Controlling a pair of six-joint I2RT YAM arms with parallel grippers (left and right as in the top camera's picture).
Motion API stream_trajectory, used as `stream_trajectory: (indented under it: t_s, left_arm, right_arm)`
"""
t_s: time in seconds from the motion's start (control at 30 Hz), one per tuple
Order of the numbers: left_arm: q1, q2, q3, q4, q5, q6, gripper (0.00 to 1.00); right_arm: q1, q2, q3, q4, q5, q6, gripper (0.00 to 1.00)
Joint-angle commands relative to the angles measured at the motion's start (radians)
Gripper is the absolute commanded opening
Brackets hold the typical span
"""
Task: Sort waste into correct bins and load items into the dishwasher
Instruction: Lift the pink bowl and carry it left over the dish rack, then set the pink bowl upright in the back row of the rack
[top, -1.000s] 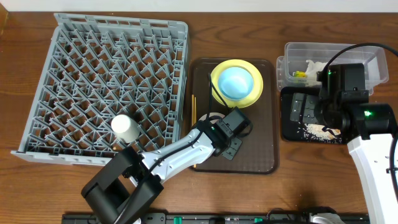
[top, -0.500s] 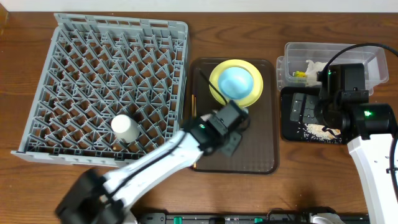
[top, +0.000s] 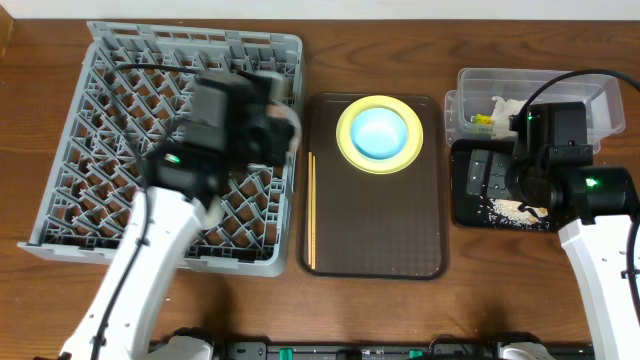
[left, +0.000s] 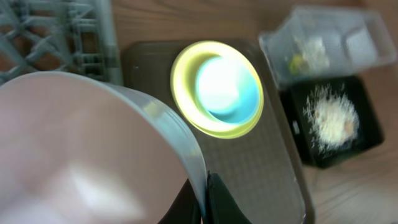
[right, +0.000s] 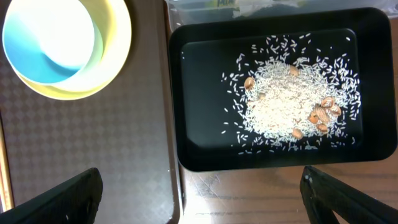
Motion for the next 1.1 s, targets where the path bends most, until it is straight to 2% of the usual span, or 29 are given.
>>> stream_trajectory:
  t_s: [0.0,0.23,0.4,0.73,0.97,1.07]
  left_arm:
    - [0.156,0.040,0.001,0.010,0.336,0.035,0.06]
    - [0.428,0.218,0.001,0.056,0.795,0.035,0.06]
    - [0.514,0.342,0.001,0.114,0.984,0.027,0.06]
    - [0.592,0.437,0.001,0.180,1.005,0.028,0.06]
    - [0.616,0.443,-0.003,0.182,0.947,0.027,0.06]
    - [0.615,0.443,-0.003,0.183,0.998,0.027,0.06]
  right_arm:
    - [-0.005,-0.009,0.013,-0.002,0.014,0.008,0.99]
    - [-0.005,-0.009,0.013,-0.002,0.014,0.007,0.99]
    - [-0.005,-0.009,0.013,-0.002,0.014,0.007,0.99]
    - [-0.005,-0.009,0.013,-0.008,0.013,0.008,0.99]
    - [-0.005,-0.009,0.013,-0.008,0.014,0.008,0.99]
    - [-0.005,-0.009,0.013,-0.008,0.013,0.008,0.99]
